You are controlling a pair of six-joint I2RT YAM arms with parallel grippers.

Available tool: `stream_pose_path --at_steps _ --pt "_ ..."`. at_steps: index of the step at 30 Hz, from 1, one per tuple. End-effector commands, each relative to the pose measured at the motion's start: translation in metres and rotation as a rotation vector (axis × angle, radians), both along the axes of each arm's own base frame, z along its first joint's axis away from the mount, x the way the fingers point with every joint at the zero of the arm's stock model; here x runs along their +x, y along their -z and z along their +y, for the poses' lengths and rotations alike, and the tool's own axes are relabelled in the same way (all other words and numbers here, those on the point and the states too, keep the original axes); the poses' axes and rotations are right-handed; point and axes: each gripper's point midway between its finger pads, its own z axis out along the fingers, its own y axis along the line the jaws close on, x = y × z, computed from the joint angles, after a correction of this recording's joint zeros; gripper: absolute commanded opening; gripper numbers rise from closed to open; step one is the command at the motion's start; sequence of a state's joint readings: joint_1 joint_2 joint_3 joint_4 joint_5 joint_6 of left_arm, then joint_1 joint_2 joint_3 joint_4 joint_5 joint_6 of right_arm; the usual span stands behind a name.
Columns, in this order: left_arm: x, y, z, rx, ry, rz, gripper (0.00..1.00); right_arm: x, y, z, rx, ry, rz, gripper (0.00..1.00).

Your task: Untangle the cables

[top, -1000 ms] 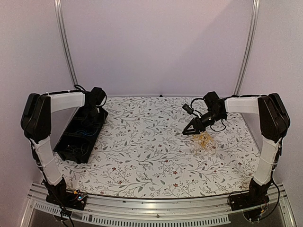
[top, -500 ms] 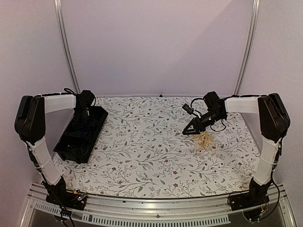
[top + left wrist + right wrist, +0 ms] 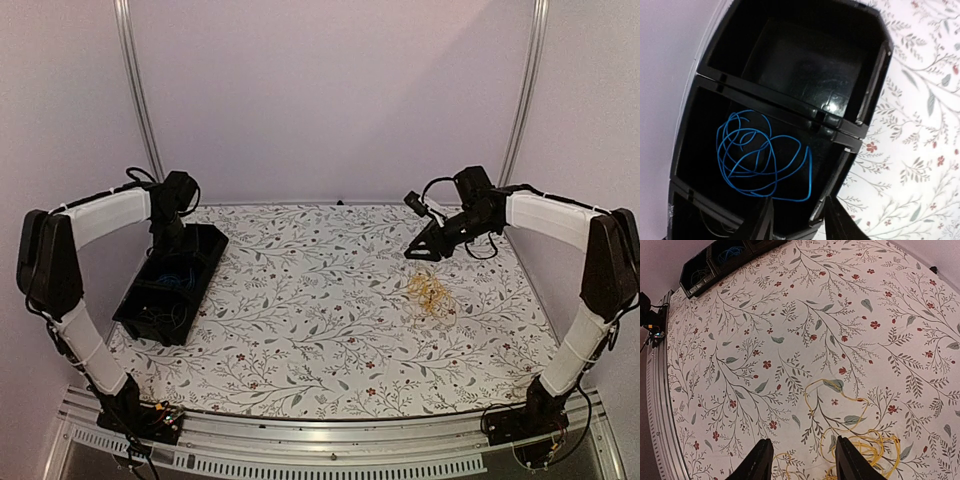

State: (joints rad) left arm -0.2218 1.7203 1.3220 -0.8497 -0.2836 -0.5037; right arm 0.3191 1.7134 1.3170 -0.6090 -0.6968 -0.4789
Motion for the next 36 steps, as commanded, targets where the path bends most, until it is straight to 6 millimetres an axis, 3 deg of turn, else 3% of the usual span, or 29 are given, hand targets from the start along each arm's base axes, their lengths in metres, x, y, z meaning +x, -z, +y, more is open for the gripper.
stream_pose_path --at_steps 1,4,8,13,16,20,25,32,36 --pt "0.003 -0.068 -0.013 0.017 -0.016 -0.149 0.40 0.005 0.016 -0.019 -0.136 0.042 -0.020 0.47" --pt "0.010 -0.095 -0.033 0.012 0.002 -0.203 0.43 0.013 0.025 -0.022 -0.205 0.037 -0.030 0.48" --pt "0.020 -0.117 -0.078 -0.008 0.085 -0.262 0.43 0.027 0.048 -0.024 -0.265 0.044 0.003 0.49" --pt "0.027 -0.123 -0.159 -0.132 0.226 -0.338 0.43 0.050 0.081 -0.028 -0.324 0.094 0.037 0.51" --pt "0.021 -0.128 -0.210 -0.202 0.330 -0.358 0.43 0.060 0.093 -0.022 -0.302 0.102 0.065 0.51" --pt "0.007 -0.116 -0.259 -0.245 0.424 -0.327 0.43 0.073 0.104 -0.011 -0.260 0.104 0.085 0.51" --pt "-0.003 -0.088 -0.305 -0.354 0.493 -0.252 0.43 0.085 0.113 0.000 -0.225 0.100 0.112 0.50" --pt "0.000 -0.057 -0.350 -0.518 0.529 -0.196 0.43 0.080 0.128 0.004 -0.219 0.054 0.146 0.46" --pt "-0.003 -0.028 -0.375 -0.606 0.561 -0.122 0.43 0.071 0.136 0.004 -0.220 0.040 0.191 0.42"
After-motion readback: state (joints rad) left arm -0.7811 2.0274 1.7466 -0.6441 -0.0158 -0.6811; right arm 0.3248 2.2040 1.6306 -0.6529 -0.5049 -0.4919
